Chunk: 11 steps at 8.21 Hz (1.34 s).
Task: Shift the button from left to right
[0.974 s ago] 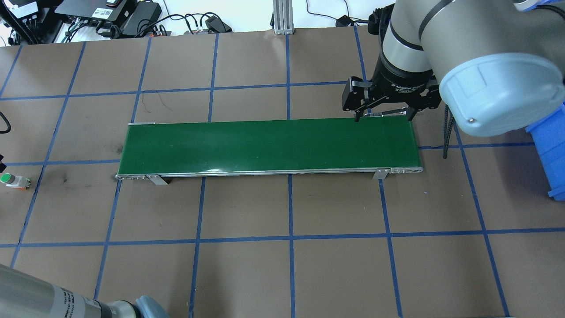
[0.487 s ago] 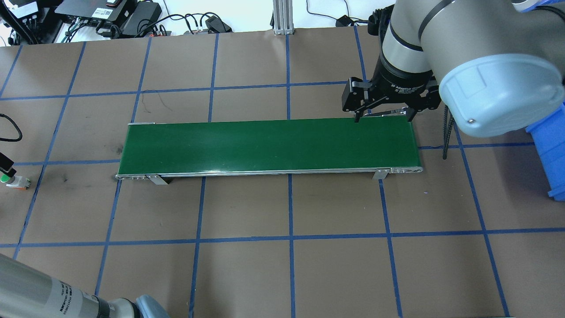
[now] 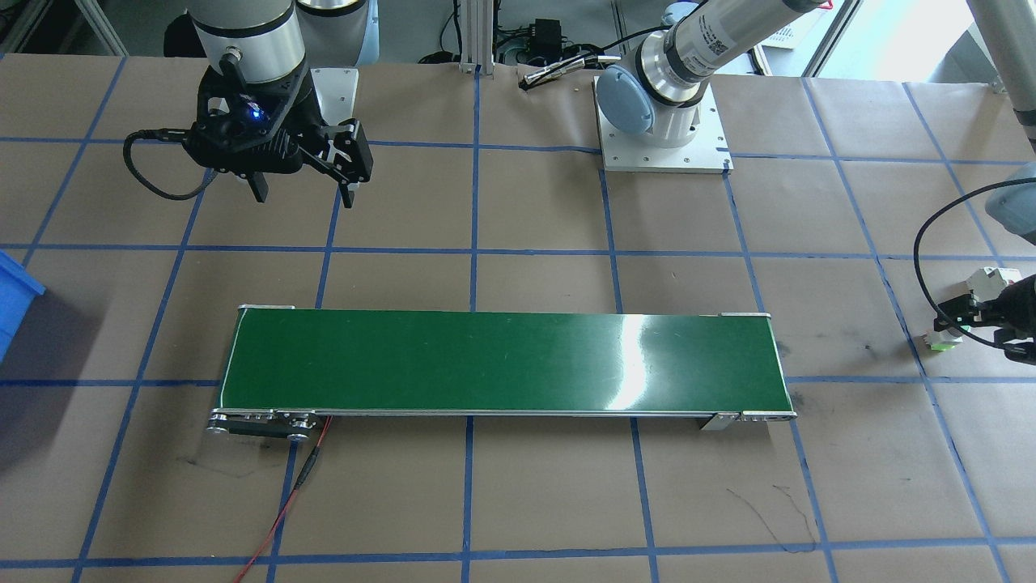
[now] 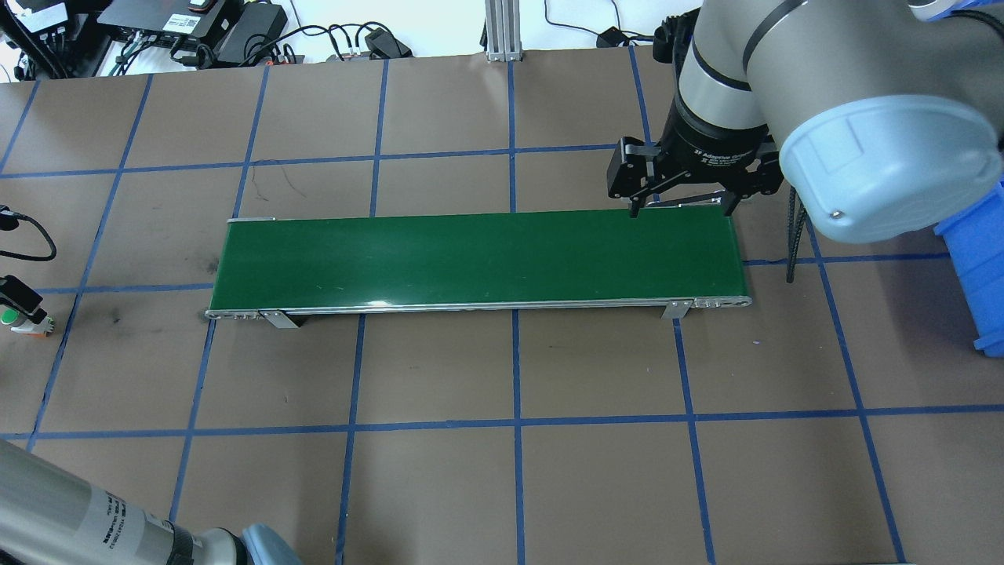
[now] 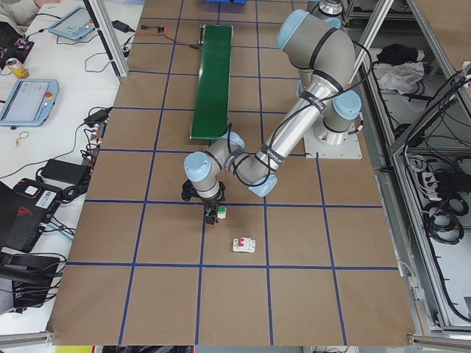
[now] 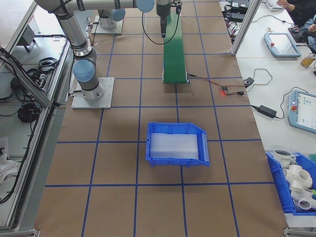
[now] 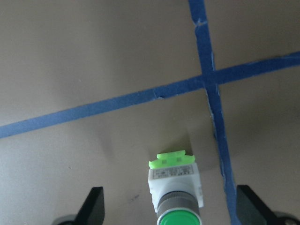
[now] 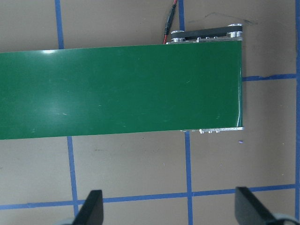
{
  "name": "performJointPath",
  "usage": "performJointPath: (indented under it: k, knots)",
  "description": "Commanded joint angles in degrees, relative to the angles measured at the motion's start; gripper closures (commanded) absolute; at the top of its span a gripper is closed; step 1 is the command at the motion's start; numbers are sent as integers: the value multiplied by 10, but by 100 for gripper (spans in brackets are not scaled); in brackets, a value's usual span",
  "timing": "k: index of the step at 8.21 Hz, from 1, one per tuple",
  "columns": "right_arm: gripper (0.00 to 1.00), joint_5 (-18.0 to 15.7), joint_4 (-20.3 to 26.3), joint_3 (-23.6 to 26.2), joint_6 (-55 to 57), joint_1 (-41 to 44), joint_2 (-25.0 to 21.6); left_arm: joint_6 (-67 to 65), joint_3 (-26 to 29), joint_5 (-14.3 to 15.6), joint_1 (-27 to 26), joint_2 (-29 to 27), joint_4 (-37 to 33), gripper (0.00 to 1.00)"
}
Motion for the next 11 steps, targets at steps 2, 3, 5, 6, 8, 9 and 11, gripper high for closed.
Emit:
performJointPath:
  k: [2,3,5,6,8,9,11]
  knots:
    - [0,1,2,-1,0,0,-1,4,0,2,0,-13,0,0]
    - [0,0,1,-1,-1,0,-1,3,0,2,0,-16,0,0]
    - [0,4,1,-1,7,0,-1,8,1,1,0,-25,0,9]
    - [0,3,1,-1,6,0,-1,8,1,0,0,-25,-1,65]
    - [0,1,0,0,0,0,-1,8,1,-2,0,-25,-1,100]
    - [0,1,0,0,0,0,-1,9,1,-3,0,-23,-6,100]
    - [0,1,0,0,0,0,-1,4,8,-1,-1,11,-33,100]
